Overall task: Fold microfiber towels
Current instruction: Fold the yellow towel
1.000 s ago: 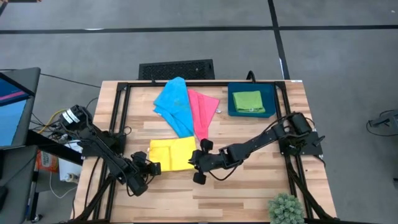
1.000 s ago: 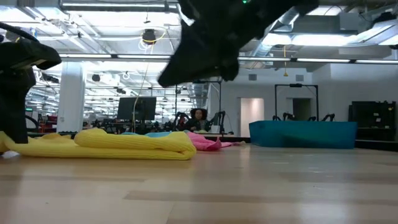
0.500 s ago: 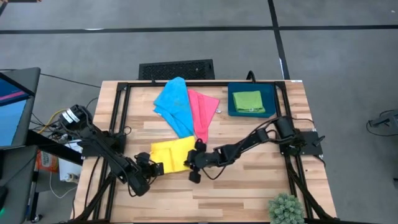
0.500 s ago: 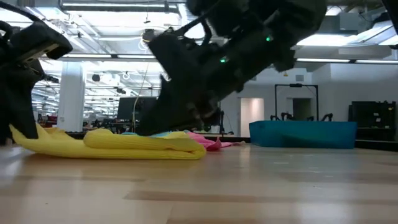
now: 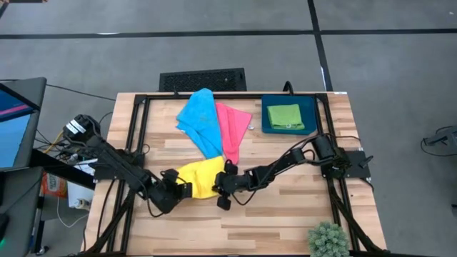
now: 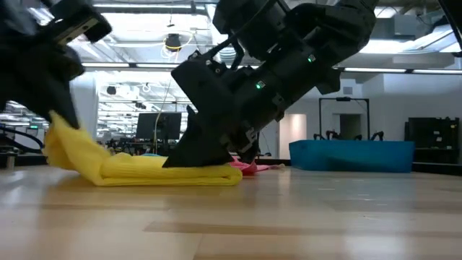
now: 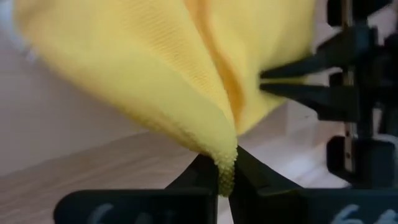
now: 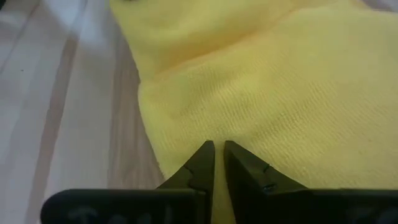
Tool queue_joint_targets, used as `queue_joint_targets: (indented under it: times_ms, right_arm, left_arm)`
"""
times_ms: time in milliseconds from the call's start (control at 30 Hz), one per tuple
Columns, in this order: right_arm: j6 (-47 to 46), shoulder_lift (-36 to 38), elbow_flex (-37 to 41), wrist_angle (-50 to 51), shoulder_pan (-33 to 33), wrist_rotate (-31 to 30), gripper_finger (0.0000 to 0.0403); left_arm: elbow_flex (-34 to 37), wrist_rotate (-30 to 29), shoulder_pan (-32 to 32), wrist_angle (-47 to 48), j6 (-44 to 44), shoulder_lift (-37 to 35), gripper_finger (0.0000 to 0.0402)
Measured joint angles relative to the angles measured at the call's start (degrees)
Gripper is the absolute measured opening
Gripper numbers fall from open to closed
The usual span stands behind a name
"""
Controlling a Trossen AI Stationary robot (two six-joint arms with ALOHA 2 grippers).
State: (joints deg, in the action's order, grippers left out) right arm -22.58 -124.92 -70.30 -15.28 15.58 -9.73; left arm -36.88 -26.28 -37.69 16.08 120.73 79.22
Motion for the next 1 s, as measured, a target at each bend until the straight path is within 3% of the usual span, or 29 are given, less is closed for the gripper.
queue_joint_targets:
  times_ms: [200,567,1000]
  right_arm:
    - [-0.5,3.6,-0.5,0.7,0.1,-0.7,0.0063]
    - [-3.4,6.5,-0.2,15.1,0.8,-2.7,0.0063]
    - [-2.4,6.5,1.3,14.2,0.7,-3.9,0.0063]
  left_arm:
    - [0.0,4.1,5.9,-5.3,-9.0,0.0,0.0003]
    - [0.0,12.5,12.8,-12.0,-18.8,0.0,0.0002]
    - [0.0,22.1,19.5,-14.8,-24.6,0.0,0.0002]
